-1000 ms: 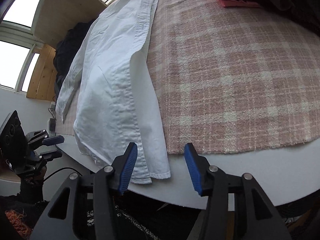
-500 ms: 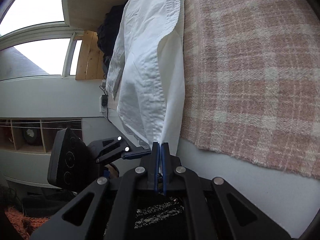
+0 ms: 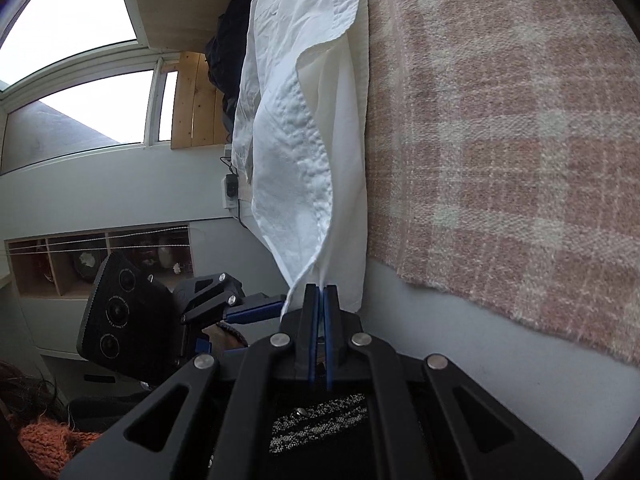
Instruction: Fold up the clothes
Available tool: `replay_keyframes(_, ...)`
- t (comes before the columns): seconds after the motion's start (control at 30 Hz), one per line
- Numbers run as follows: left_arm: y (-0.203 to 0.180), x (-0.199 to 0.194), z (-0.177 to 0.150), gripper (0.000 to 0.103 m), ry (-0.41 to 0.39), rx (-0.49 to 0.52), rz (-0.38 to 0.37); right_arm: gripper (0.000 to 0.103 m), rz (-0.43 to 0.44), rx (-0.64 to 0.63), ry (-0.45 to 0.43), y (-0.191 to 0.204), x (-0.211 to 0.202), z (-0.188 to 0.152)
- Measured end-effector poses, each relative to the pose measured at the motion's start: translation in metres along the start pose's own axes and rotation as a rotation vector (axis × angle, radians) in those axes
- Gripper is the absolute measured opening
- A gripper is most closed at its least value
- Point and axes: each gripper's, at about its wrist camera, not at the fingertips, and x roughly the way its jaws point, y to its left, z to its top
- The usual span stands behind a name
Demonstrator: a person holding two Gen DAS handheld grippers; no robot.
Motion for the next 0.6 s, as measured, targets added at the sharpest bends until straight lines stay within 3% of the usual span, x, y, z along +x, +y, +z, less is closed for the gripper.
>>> replay_keyframes(0.17,-0.018,0.015,0.002,0.044,-0.012,0.067,0.099,0.003,0.037,0.005,0.000,0.006,-0.004,-0.001)
replay_keyframes(0.23,-0.021,0.019,0.004,0.045,-0.033,0.072,0.122,0.003,0.047,-0.003,0.005,0.012,-0.003,-0.001)
replay_keyframes(0.3,-0.018,0.026,0.005,0.037,-0.035,0.062,0.123,0.003,0.063,-0.003,0.012,0.017,-0.002,-0.002)
replay_keyframes(0.37,-0.009,0.024,0.004,0.006,-0.031,0.034,0.125,0.003,0.085,-0.018,0.021,0.026,-0.001,-0.003)
replay_keyframes(0.47,0.016,-0.001,0.004,0.002,-0.030,-0.055,0.043,0.005,0.126,-0.044,0.029,0.042,-0.009,-0.001)
replay_keyframes(0.53,0.032,-0.038,0.005,0.002,-0.081,-0.105,0.035,0.018,0.109,-0.069,-0.006,0.049,-0.022,0.001)
replay_keyframes(0.6,0.050,-0.084,0.008,0.002,-0.129,-0.130,0.090,0.041,-0.010,-0.131,-0.105,0.053,-0.038,0.003)
